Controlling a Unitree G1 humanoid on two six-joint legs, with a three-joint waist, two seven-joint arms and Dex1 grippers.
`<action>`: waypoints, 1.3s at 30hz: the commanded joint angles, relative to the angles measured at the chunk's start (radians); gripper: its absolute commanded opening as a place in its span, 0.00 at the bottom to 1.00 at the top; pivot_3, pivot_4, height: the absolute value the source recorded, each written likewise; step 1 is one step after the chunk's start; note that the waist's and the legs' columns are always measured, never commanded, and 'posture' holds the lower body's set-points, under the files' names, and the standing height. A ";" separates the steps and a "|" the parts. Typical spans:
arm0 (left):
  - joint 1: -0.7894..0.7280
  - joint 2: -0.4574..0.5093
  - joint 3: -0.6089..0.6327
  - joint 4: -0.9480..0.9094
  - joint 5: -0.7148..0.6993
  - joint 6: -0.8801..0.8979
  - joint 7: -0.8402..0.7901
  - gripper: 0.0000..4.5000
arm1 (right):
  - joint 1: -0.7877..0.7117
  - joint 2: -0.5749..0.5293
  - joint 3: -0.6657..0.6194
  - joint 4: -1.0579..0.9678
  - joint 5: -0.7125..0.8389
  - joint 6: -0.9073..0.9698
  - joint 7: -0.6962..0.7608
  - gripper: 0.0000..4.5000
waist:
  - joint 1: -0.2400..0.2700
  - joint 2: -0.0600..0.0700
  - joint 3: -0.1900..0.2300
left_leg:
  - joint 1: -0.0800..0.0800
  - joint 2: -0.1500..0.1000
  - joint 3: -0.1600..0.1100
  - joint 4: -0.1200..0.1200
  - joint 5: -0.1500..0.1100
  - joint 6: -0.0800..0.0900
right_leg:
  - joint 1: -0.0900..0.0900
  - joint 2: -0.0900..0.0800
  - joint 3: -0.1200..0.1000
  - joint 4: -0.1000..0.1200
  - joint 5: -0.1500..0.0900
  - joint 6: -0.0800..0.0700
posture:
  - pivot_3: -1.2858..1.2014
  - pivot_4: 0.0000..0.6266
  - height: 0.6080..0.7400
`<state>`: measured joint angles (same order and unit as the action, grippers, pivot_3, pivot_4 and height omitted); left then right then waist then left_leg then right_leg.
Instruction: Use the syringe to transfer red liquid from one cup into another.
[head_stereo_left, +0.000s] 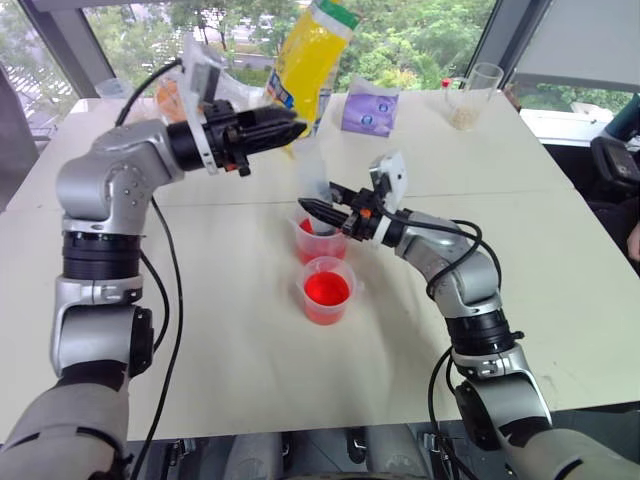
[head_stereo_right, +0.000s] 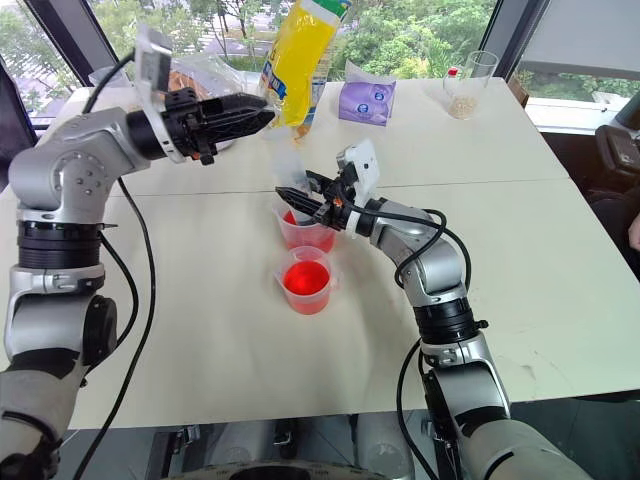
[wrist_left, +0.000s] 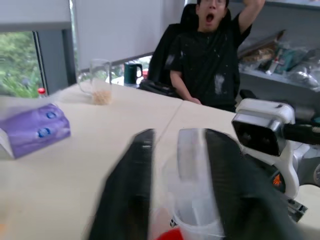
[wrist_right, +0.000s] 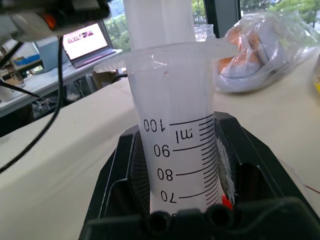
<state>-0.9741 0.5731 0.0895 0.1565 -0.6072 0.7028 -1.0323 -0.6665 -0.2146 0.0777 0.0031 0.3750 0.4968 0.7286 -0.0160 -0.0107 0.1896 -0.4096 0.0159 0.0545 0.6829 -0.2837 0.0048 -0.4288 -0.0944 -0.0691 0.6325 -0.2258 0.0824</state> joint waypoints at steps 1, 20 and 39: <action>0.018 0.009 0.019 -0.053 -0.037 0.014 -0.017 0.80 | -0.055 0.009 -0.025 -0.046 0.031 -0.002 -0.014 0.31 | 0.001 0.000 0.000 | 0.000 0.000 0.000 0.000 0.000 0.000 | 0.000 0.000 0.000 0.000 0.000 0.000 | 0.52 0.24 1.00; 0.058 0.131 0.124 -0.038 -0.108 0.055 -0.042 0.80 | -0.227 -0.091 -0.239 -0.252 0.401 0.315 -0.079 0.31 | 0.005 0.000 0.000 | 0.000 0.000 -0.001 0.000 0.000 0.000 | 0.000 -0.001 0.000 0.000 0.000 0.000 | 0.52 0.24 1.00; 0.013 0.099 0.121 -0.142 -0.282 0.238 -0.088 0.80 | 0.066 -0.198 -0.113 -0.409 0.494 0.293 0.062 0.31 | 0.002 0.000 0.000 | 0.000 0.000 0.000 0.000 0.000 0.000 | 0.000 -0.001 0.000 0.000 0.000 0.000 | 0.52 0.24 1.00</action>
<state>-0.9444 0.6512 0.1764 0.0591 -0.8417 0.9143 -1.1112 -0.5996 -0.4182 -0.0406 -0.3857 0.8835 0.8329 0.7780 -0.0137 -0.0111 0.1896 -0.4099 0.0158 0.0541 0.6828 -0.2839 0.0052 -0.4286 -0.0951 -0.0692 0.6321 -0.2257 0.0826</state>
